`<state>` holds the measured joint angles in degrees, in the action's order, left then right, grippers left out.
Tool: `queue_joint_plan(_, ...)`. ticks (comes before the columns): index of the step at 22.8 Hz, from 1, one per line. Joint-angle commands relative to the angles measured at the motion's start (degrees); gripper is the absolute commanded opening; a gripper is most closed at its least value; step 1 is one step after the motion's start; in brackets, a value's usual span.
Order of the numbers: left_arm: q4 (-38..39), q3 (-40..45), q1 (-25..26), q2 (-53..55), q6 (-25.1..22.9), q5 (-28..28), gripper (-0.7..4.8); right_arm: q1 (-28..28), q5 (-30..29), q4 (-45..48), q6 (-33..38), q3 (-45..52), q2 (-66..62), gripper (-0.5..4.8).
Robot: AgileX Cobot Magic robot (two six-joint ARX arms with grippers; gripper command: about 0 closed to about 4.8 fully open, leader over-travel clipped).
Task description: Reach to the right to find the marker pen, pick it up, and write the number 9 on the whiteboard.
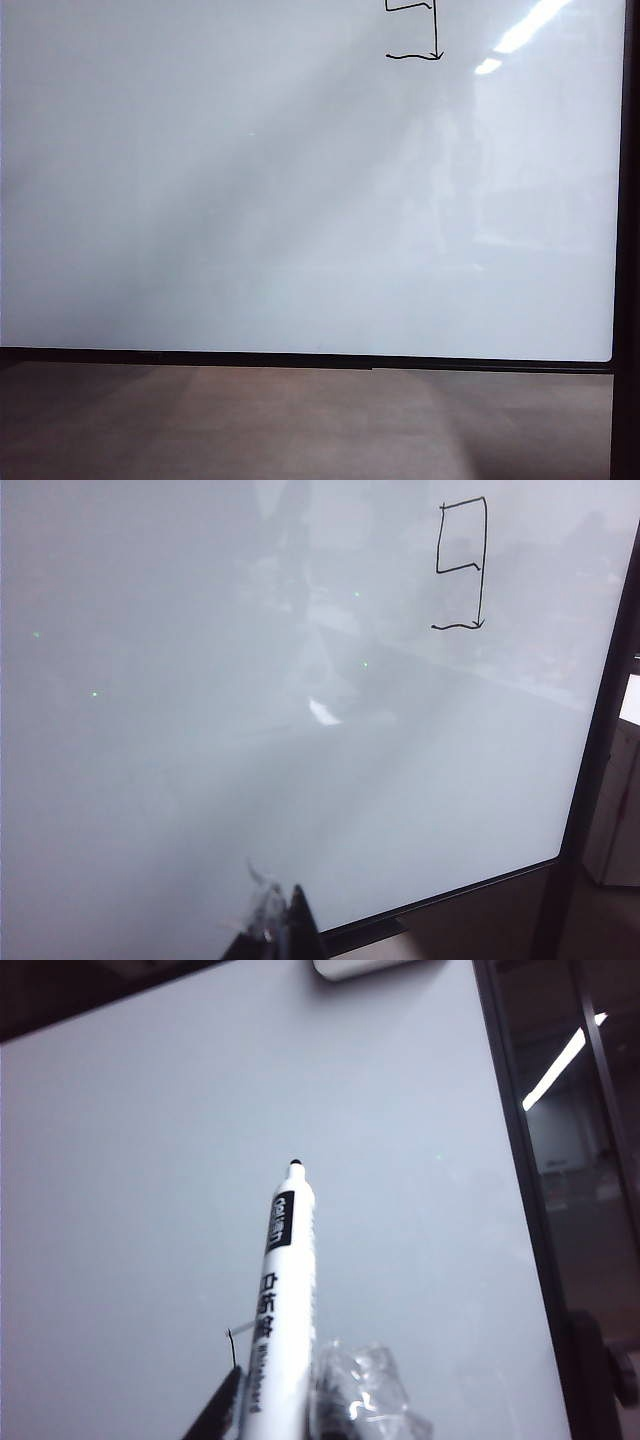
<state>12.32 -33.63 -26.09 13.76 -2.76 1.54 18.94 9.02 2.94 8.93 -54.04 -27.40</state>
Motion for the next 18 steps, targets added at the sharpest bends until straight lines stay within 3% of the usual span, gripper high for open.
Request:
queue_joint_plan(1, -0.83, 1.92, 1.11, -3.06, 0.20, 0.09, -0.05, 0.02, 0.09, -2.16, -0.52, -0.33, 1.09, -0.06)
queue_joint_plan(4, -3.32, 6.05, 7.19, -7.08, 0.20, -5.51, -0.05, 0.07, 0.09, -2.56, -0.52, -0.33, 1.40, -0.06)
queue_joint_plan(6, -3.19, 9.20, 13.88, -11.10, 0.20, -10.03, -0.05, 0.07, 0.09, -3.10, -0.66, -0.33, 1.51, -0.06)
queue_joint_plan(10, -3.30, 14.16, 25.79, -13.51, 0.20, -10.91, -0.05, -0.02, 0.09, -2.91, -0.85, -0.28, 0.90, -0.06)
queue_joint_plan(13, -3.17, 16.76, 29.73, -13.51, 0.17, -9.25, -0.05, 0.11, -0.11, -2.84, -1.07, -0.26, 0.94, -0.06)
queue_joint_plan(18, -3.98, 23.26, 29.05, -13.51, 0.20, -8.35, -0.05, -0.04, -0.11, -2.97, -1.40, -0.26, 0.77, -0.06)
